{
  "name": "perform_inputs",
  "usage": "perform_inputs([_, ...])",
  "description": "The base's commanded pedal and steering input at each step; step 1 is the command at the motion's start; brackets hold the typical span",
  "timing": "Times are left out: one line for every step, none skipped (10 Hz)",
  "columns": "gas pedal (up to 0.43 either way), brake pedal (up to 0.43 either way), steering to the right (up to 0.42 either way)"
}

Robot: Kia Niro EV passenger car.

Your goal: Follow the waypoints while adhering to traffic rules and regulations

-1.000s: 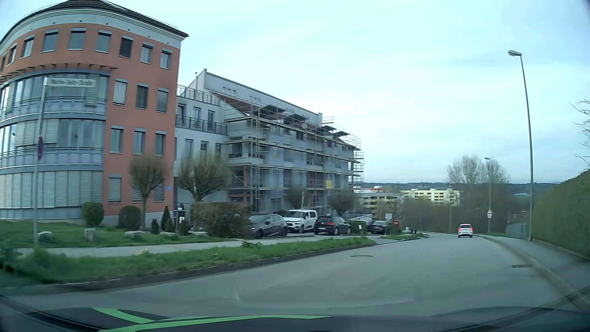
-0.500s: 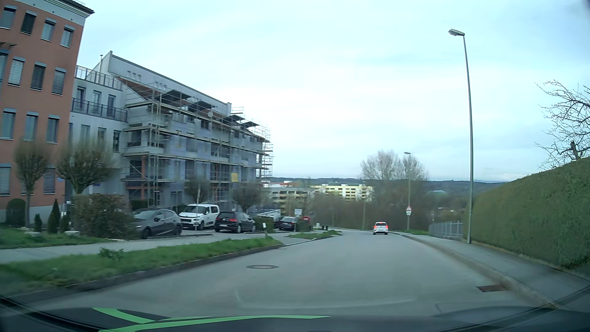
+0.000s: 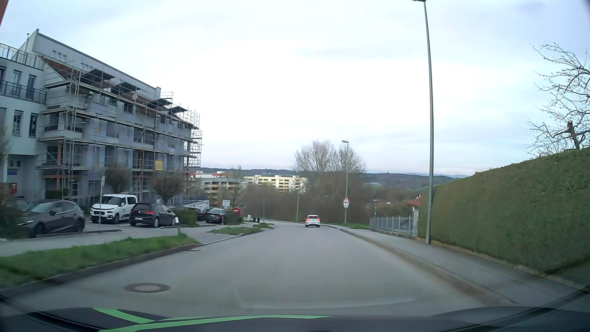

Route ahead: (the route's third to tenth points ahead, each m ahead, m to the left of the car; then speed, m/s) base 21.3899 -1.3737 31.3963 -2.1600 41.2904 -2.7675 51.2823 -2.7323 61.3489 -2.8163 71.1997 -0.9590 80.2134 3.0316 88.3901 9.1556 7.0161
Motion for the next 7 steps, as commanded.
perform_inputs([0.228,0.000,0.118])
perform_inputs([0.228,0.000,0.085])
perform_inputs([0.228,0.000,0.063])
perform_inputs([0.228,0.000,0.037])
perform_inputs([0.228,0.000,0.015])
perform_inputs([0.228,0.000,0.005])
perform_inputs([0.228,0.000,0.004])
